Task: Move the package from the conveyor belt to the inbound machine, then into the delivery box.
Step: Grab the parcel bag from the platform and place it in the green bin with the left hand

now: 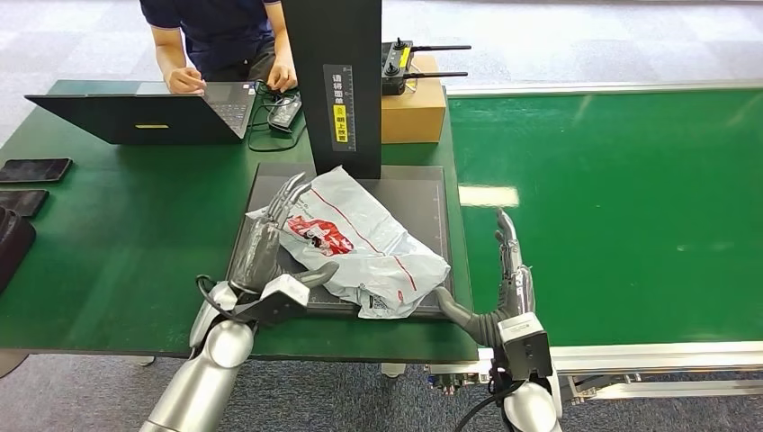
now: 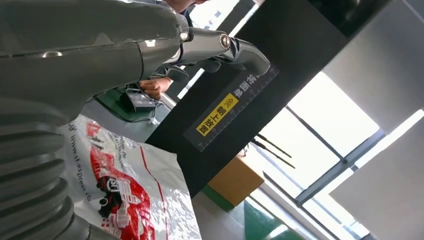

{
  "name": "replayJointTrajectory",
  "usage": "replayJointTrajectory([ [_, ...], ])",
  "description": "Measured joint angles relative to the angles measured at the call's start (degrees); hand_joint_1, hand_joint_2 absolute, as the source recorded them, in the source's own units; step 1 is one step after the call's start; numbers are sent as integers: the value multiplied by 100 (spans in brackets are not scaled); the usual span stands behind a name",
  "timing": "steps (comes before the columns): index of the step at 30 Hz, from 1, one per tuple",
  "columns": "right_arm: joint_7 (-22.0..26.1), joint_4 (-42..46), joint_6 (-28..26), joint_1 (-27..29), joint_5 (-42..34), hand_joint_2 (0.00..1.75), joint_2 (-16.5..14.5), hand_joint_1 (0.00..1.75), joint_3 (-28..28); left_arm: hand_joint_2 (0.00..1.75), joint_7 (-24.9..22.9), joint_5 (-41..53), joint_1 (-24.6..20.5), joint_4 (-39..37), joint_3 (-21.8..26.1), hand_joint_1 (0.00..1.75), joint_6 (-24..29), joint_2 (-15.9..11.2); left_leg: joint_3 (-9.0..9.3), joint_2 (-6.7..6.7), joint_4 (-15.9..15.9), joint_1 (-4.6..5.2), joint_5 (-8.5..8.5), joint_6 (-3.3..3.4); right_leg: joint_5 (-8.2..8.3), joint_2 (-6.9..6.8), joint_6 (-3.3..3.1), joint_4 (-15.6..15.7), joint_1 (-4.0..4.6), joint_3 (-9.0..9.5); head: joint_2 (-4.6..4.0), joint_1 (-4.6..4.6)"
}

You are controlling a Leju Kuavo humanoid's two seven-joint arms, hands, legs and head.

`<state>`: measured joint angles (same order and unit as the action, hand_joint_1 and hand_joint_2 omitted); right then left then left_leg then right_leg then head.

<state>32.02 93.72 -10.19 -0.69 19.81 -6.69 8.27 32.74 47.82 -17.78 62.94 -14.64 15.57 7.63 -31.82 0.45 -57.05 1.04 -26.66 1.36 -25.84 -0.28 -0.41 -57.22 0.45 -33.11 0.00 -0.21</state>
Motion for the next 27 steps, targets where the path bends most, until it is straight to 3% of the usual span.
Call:
replayJointTrajectory([
  [9,57,-194,78,-48,-99,175,0,0,-18,175,-76,201,-1027,-1171,-403,0,-45,-230,-1,1,0,0,0,-1,0,1,-1,-1,0,-1,0,-1],
  [23,64,-303,76,-69,-102,175,0,0,-21,175,-78,204,-1211,-1586,-533,0,-15,-310,-2,1,0,0,0,-1,0,1,-1,-1,0,-2,0,-1],
  [27,65,-320,76,-82,-133,175,0,0,-21,175,-154,303,-1462,-1845,-676,0,-149,-322,-2,-1,0,0,2,-1,0,-1,-1,-1,0,-2,0,0],
])
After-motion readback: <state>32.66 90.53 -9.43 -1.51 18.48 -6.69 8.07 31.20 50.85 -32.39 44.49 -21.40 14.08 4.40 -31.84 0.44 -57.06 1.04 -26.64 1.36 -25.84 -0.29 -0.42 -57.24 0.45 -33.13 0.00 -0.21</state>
